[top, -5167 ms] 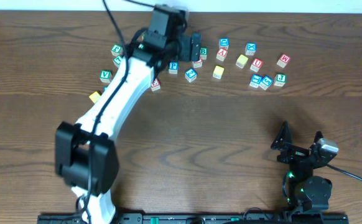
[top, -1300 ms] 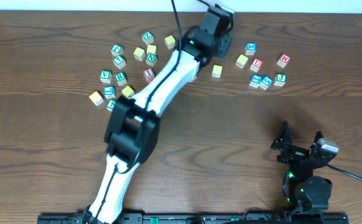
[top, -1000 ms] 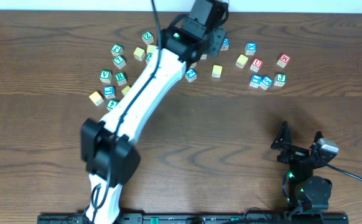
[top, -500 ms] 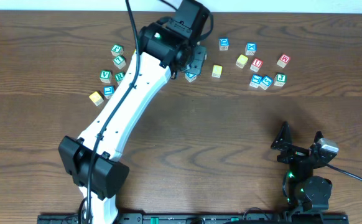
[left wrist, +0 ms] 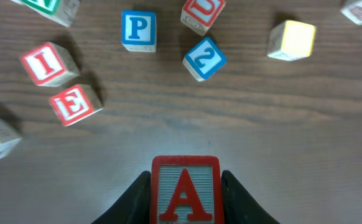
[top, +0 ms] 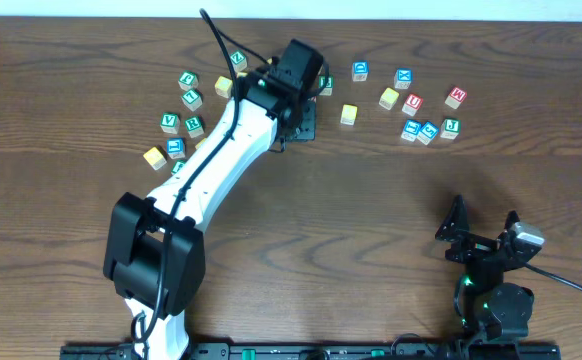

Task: Spell out AI2
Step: 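Carry the red A block toward the front and set it down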

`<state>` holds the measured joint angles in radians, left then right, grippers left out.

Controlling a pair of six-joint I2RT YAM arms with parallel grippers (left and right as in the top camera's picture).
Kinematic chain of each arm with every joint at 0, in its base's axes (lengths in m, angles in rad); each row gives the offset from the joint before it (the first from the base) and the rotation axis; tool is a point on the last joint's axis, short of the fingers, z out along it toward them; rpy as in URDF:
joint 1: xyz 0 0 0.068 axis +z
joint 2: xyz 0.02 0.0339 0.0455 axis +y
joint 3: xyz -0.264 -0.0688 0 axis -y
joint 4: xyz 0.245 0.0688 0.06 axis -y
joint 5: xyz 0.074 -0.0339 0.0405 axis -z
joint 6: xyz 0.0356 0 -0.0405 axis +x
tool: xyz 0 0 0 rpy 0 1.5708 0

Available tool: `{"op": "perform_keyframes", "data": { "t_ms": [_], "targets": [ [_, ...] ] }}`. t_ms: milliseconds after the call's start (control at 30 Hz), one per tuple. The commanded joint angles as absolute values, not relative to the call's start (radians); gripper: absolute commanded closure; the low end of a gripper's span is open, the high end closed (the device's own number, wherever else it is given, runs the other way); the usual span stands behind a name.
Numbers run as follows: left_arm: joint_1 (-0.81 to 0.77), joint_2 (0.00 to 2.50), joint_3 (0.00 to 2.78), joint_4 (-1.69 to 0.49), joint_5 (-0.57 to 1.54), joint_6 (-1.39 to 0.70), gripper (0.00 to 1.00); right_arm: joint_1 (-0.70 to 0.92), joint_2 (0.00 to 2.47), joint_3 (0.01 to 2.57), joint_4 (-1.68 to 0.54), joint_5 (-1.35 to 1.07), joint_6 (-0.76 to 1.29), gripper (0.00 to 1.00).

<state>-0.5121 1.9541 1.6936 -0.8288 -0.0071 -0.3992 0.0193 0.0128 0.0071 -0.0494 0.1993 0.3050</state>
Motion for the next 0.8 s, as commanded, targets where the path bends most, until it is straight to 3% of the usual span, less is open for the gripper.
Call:
{"op": "perform_keyframes", "data": {
  "t_ms": [0,400,767],
  "targets": [
    [-0.507,1.954,1.6,-0.755,-0.064,-0.49,0.73,0.025,0.009,0.006,-0.053,0.207,0.295,0.01],
    [-0.507,1.954,1.319,-0.403,-0.099,-0.511,0.73,0.025,0.009,0.006,-0.053,0.207,0.294,0.01],
    [-0.507,1.995,1.292,-0.366,-0.098,-0.511,0.73,0.025,0.009,0.006,-0.053,0.207,0.294,0.01]
  ]
}}
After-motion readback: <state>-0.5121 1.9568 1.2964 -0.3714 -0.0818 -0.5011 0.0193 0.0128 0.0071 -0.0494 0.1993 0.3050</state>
